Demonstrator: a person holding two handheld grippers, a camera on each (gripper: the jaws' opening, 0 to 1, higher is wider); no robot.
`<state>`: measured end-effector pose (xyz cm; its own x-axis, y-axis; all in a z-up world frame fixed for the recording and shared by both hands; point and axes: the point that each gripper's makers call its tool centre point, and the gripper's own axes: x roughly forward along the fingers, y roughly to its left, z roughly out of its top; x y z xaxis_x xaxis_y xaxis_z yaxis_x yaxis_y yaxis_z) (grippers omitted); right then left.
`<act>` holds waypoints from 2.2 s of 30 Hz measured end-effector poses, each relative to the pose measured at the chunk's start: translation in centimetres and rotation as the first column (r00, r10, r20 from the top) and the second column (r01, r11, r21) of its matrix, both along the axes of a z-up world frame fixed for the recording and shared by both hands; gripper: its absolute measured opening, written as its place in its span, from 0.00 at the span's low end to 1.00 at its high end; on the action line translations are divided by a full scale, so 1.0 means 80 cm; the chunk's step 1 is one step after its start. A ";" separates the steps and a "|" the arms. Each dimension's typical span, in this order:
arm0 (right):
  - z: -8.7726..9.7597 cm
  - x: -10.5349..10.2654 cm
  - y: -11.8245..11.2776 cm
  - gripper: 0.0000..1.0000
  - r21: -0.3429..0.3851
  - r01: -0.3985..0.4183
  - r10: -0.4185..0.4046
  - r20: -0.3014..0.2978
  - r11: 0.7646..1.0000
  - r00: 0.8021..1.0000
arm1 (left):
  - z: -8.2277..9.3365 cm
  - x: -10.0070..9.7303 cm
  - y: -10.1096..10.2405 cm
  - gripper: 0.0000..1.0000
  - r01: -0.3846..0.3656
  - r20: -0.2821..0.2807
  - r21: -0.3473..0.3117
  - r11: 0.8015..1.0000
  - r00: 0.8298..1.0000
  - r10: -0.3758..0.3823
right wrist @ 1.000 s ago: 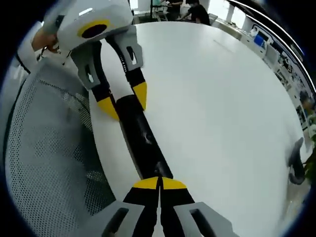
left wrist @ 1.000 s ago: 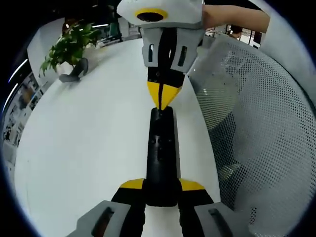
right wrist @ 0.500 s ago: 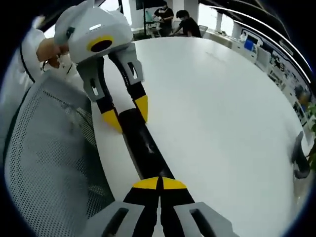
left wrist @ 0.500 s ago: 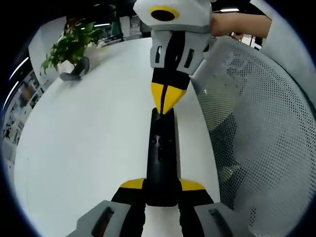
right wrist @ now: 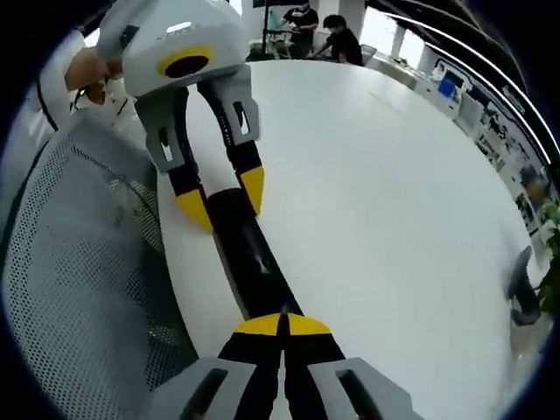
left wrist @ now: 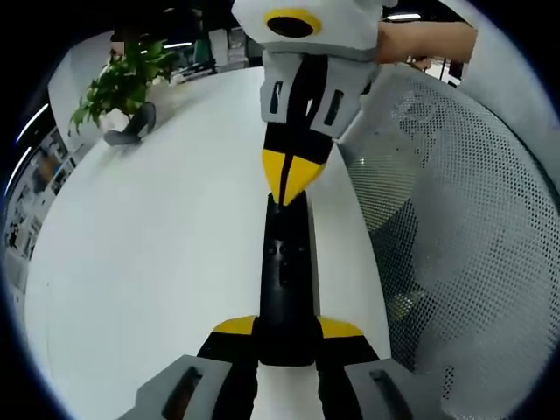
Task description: Press the specified remote control buttons in sequence, fully releasing each button before pressing the next.
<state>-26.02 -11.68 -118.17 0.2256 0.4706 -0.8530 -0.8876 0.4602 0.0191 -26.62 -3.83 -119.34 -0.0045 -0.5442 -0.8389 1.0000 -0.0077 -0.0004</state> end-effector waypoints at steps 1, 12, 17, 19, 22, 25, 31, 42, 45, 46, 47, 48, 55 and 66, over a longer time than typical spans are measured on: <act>0.000 0.000 -0.001 0.00 0.010 0.001 -0.001 -0.003 1.000 1.000 | 0.000 0.000 0.000 0.24 0.000 0.000 0.000 1.000 1.000 0.000; -0.001 -0.006 0.015 0.00 -0.020 -0.147 0.147 -0.014 0.989 0.989 | 0.000 0.000 0.000 0.24 -0.008 -0.003 -0.008 1.000 1.000 0.008; -0.001 -0.007 0.015 0.00 -0.053 -0.223 0.222 -0.019 0.973 0.975 | 0.001 0.001 0.001 0.24 -0.004 -0.002 -0.010 1.000 1.000 0.004; -0.001 -0.006 0.016 0.00 -0.077 -0.262 0.263 -0.005 0.962 0.965 | 0.001 0.001 0.000 0.24 -0.002 -0.002 -0.011 1.000 1.000 0.002; -0.004 -0.006 0.019 0.00 -0.113 -0.286 0.289 0.015 0.952 0.957 | 0.001 0.000 0.000 0.24 0.001 -0.001 -0.008 1.000 1.000 -0.001; -0.003 -0.007 0.017 0.00 -0.122 -0.292 0.298 0.031 0.949 0.954 | 0.001 0.000 0.000 0.24 -0.001 0.000 0.000 1.000 1.000 0.001; 0.002 -0.008 0.015 0.00 0.005 -0.231 0.231 0.020 0.973 0.973 | 0.001 0.000 0.000 0.24 -0.005 -0.003 -0.005 1.000 1.000 0.005; -0.001 -0.010 0.023 0.11 -0.006 -0.327 0.327 -0.015 0.945 0.945 | 0.001 0.000 0.000 0.24 -0.010 -0.005 -0.019 1.000 1.000 0.010; -0.002 -0.009 0.024 0.10 -0.022 -0.353 0.353 -0.008 0.935 0.936 | 0.001 0.000 0.000 0.24 -0.010 -0.005 -0.026 1.000 1.000 0.010; -0.002 -0.009 0.024 0.10 -0.027 -0.367 0.367 -0.007 0.930 0.930 | 0.001 0.000 0.000 0.24 -0.012 -0.005 -0.030 0.999 1.000 0.012; -0.002 -0.010 0.024 0.10 -0.033 -0.374 0.374 -0.006 0.927 0.927 | 0.001 0.000 0.000 0.24 -0.012 -0.005 -0.033 0.999 1.000 0.012; -0.003 -0.010 0.025 0.10 -0.046 -0.384 0.384 -0.008 0.922 0.923 | 0.001 0.000 0.000 0.24 -0.012 -0.006 -0.038 0.999 1.000 0.012; -0.006 -0.011 0.026 0.08 -0.138 -0.507 0.504 -0.057 0.851 0.862 | 0.000 0.000 -0.001 0.24 -0.009 -0.007 -0.047 0.999 1.000 0.009; 0.001 -0.012 0.025 0.09 0.071 -0.440 0.433 0.096 0.895 0.896 | 0.001 0.000 -0.001 0.24 -0.018 -0.008 -0.060 0.998 1.000 0.017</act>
